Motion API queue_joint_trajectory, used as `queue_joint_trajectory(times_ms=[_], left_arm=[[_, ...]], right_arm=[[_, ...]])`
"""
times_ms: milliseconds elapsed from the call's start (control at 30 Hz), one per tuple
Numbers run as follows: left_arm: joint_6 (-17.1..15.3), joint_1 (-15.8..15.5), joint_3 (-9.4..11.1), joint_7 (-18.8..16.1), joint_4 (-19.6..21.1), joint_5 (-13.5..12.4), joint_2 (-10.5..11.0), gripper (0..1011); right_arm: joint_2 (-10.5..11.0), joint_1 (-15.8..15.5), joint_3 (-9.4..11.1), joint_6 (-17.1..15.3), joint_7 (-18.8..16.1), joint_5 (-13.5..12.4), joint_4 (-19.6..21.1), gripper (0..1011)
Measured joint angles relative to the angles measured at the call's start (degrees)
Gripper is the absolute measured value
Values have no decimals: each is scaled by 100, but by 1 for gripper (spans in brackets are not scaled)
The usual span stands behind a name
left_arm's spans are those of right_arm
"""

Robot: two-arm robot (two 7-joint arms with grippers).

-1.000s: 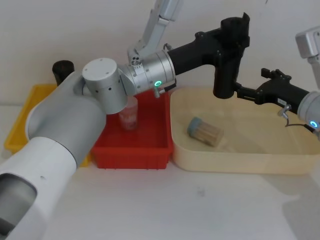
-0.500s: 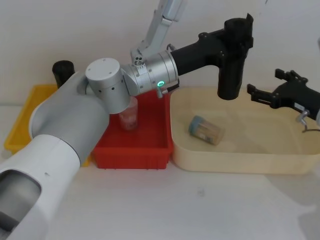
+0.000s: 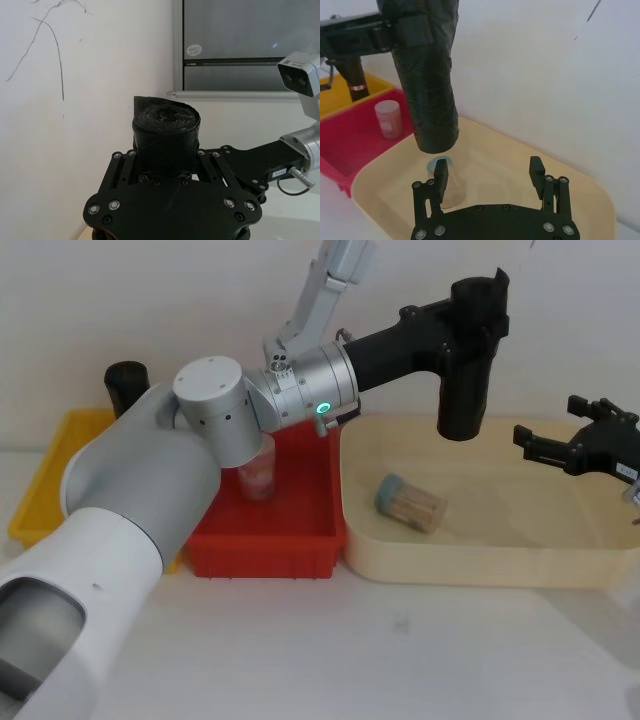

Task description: Pick up the garbage bag with the one hand and transfer it to the other hand.

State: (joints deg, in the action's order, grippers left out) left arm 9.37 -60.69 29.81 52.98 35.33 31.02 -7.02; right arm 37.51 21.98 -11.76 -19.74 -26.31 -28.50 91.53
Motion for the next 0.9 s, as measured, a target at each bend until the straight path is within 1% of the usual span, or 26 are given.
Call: queue_joint_trajectory(times_ms=[67, 167, 400, 600, 900], left_arm=[[1, -1, 0, 2, -4, 0, -1, 460], [3, -3, 0, 3, -10, 3, -3, 460], [6, -5, 0, 7, -17, 4, -5, 460], [7, -8, 0, 10, -21, 4, -9, 458], [7, -11, 0, 12, -25, 4, -11, 460]], right_arm=[[7, -14, 18, -10, -38, -60, 7, 1004], [6, -30, 66, -42, -133, -228, 22, 1004], [-76, 45, 81, -68, -202, -409, 27, 1004], [-195, 212, -1, -72, -213, -484, -9, 1004], [-351, 491, -210, -94, -256, -510, -177, 1004]])
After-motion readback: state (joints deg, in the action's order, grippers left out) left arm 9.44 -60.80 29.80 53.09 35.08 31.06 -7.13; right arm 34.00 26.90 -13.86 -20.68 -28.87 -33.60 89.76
